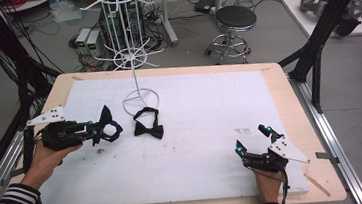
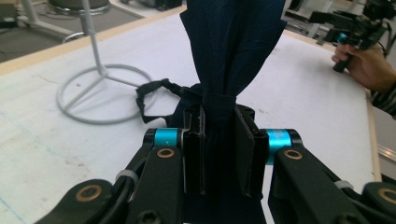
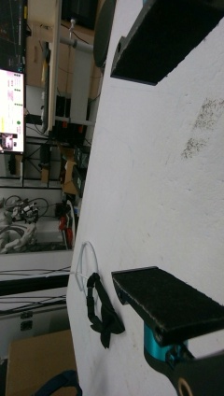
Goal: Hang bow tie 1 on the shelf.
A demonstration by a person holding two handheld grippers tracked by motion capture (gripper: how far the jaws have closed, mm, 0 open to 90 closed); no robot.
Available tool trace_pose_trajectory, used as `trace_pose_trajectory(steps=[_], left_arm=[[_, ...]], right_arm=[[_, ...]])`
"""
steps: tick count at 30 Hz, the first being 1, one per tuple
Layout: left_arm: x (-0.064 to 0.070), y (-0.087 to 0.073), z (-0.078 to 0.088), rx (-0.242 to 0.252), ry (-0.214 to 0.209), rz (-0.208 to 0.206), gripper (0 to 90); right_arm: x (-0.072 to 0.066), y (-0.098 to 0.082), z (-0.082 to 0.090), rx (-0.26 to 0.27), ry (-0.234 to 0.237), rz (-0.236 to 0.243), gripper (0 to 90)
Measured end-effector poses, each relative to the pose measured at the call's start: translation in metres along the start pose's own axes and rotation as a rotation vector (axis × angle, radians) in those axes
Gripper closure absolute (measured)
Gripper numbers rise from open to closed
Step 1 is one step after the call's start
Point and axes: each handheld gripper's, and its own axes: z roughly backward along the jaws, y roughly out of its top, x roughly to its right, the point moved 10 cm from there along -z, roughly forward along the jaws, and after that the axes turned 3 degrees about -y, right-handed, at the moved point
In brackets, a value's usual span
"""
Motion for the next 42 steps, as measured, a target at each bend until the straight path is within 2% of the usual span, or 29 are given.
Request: trace_pose_trajectory(steps=[6, 12, 15, 19, 30, 32, 35, 42], left_arm=[[-0.007, 0.007, 0.003, 0.030, 0.060, 0.012, 74.9], [-0.015, 0.015, 0.006, 0.063, 0.107, 0.047, 74.9], [-0.019, 0.020, 0.007, 0.062, 0.137, 0.040, 74.9], [-0.024, 0.033, 0.009, 0.090, 0.170, 0.038, 74.9], [-0.035, 0.062, 0.011, 0.135, 0.230, 0.037, 74.9], [-0.035, 0.066, 0.010, 0.143, 0.229, 0.042, 74.9], [-0.038, 0.073, 0.011, 0.145, 0.247, 0.025, 74.9], [-0.043, 0.085, 0.012, 0.165, 0.267, 0.036, 74.9]], right_arm=[[0.000, 0.000, 0.000, 0.000, 0.000, 0.000, 3.6], [0.000, 0.000, 0.000, 0.000, 0.000, 0.000, 3.7], [0.000, 0.000, 0.000, 0.000, 0.000, 0.000, 3.6], [0.000, 0.000, 0.000, 0.000, 0.001, 0.001, 3.6], [0.000, 0.000, 0.000, 0.000, 0.002, 0.001, 3.6], [0.000, 0.000, 0.000, 0.001, 0.001, 0.001, 3.6], [0.000, 0.000, 0.000, 0.001, 0.002, -0.003, 3.6], [0.001, 0.001, 0.000, 0.007, 0.001, 0.001, 3.7]])
